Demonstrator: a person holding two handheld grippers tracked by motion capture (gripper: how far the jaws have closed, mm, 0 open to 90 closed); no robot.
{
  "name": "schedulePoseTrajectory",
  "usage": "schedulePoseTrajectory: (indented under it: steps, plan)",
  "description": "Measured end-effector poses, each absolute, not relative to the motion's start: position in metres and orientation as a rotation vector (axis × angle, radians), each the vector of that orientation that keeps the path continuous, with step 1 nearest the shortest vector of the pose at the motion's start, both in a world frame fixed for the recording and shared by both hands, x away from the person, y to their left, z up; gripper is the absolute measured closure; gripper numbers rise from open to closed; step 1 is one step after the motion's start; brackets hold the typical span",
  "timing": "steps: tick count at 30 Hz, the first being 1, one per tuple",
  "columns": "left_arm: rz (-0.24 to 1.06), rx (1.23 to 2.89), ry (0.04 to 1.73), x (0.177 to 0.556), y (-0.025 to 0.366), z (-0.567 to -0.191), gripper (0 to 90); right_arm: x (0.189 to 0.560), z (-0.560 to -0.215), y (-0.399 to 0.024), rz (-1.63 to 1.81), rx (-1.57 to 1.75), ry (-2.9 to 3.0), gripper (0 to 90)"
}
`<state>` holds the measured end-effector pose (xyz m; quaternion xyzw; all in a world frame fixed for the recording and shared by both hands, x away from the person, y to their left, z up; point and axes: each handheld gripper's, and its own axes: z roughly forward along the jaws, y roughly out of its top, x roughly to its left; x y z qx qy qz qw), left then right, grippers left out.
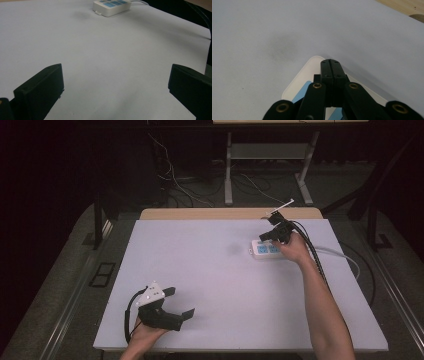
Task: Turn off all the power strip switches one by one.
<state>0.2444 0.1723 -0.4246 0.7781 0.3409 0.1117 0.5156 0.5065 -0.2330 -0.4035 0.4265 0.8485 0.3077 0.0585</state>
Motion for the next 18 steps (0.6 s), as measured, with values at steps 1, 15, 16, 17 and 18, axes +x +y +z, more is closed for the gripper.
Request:
schedulePoseTrajectory:
  steps: [1, 15, 16, 17, 18]
  plan:
    - [0.268, 1.869, 0.819, 0.2444, 0.1723, -0.4245, 0.0, 0.5068, -0.4043, -0.2329, 0.934, 1.292, 2.571, 90.0]
    - [0.268, 1.872, 0.816, 0.2442, 0.1719, -0.4247, 0.0, 0.5099, -0.4137, -0.2299, 0.950, 1.310, 2.570, 90.0]
    - [0.267, 1.872, 0.816, 0.2441, 0.1719, -0.4247, 0.0, 0.5099, -0.4138, -0.2305, 0.952, 1.309, 2.572, 90.0]
    - [0.268, 1.873, 0.815, 0.2440, 0.1718, -0.4247, 0.0, 0.5099, -0.4138, -0.2308, 0.953, 1.312, 2.571, 90.0]
    - [0.267, 1.873, 0.816, 0.2439, 0.1718, -0.4247, 0.0, 0.5099, -0.4139, -0.2309, 0.954, 1.312, 2.571, 90.0]
